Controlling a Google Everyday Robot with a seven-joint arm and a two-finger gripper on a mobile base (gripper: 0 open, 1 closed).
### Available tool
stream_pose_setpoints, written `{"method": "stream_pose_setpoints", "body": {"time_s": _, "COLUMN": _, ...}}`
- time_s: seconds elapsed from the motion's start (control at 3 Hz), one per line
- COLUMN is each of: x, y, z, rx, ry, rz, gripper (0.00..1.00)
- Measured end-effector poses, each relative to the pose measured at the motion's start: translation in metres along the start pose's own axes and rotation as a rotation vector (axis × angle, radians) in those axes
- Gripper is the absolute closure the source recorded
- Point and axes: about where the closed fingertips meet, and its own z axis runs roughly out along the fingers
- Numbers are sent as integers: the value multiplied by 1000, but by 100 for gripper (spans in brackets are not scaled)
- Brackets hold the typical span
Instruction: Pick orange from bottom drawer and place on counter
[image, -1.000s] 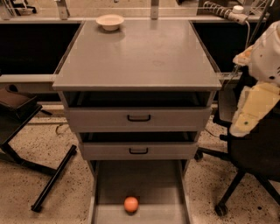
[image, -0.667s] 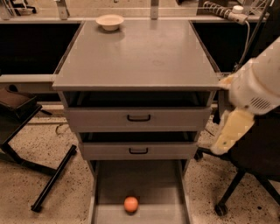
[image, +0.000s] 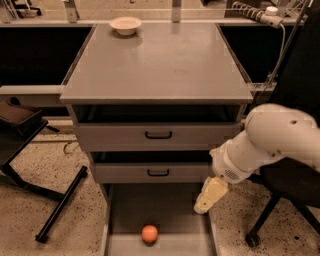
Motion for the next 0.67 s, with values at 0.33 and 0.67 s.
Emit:
{"method": "stream_pose_setpoints", "body": {"time_s": 0.33, "x": -6, "y": -15, "z": 7, "rx": 52, "ry": -41, "rz": 9, "gripper": 0}}
{"method": "stream_pose_setpoints", "body": {"time_s": 0.67, "x": -7, "y": -14, "z": 14, "rx": 54, "ry": -52, "rz": 18, "gripper": 0}}
